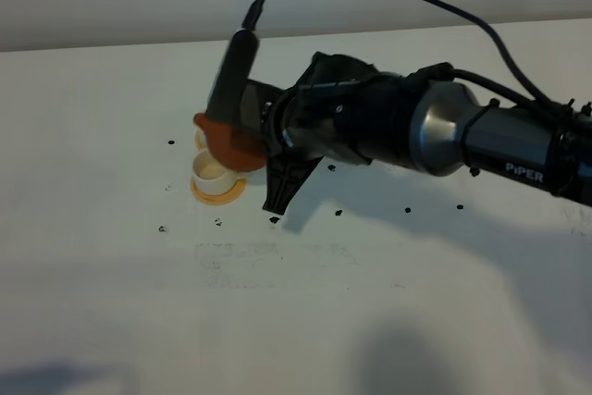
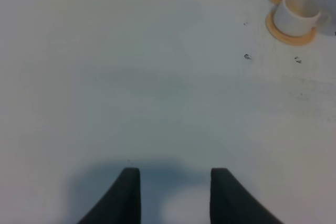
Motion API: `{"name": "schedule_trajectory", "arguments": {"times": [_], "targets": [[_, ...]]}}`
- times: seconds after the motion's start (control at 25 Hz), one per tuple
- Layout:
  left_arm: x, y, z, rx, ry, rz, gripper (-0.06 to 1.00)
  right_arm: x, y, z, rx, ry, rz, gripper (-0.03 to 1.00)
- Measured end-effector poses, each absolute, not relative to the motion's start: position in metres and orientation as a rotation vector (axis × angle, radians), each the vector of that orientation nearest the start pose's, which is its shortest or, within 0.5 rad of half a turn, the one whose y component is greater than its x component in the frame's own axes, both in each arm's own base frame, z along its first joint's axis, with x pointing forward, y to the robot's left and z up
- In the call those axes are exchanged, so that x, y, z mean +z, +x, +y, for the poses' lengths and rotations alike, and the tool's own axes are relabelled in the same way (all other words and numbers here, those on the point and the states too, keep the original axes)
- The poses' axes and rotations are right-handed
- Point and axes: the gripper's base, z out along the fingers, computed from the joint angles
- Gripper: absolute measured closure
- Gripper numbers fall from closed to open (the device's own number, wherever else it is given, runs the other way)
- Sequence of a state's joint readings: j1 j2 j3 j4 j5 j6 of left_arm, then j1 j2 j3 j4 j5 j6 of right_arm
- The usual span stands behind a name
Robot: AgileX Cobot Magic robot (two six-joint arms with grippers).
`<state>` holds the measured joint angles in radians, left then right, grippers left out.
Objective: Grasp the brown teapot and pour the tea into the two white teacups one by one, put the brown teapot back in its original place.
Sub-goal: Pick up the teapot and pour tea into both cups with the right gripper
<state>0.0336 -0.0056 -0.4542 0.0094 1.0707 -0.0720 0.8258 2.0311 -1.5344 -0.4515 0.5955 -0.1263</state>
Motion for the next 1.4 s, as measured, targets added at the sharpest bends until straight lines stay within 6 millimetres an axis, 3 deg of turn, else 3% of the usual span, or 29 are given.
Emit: {"name": "schedule_trajectory", "arguments": {"times": [0.52,0.88,1.4], "targets": [[0.264,-0.001,0.001,-0.012,-0.111,2.092,0.64,0.206,0.323,0.317,-0.296,-1.546,1.913,0.87],[0.264,-0.001,0.001,-0.012,-0.111,2.092,0.64,0.178,0.328,0.32,-0.346,-1.599,1.927,0.87],[0.264,-0.001,0.001,-0.012,-0.111,2.092,0.64,0.18,0.335,0.316,-0.464,-1.602,1.862,0.87]]}}
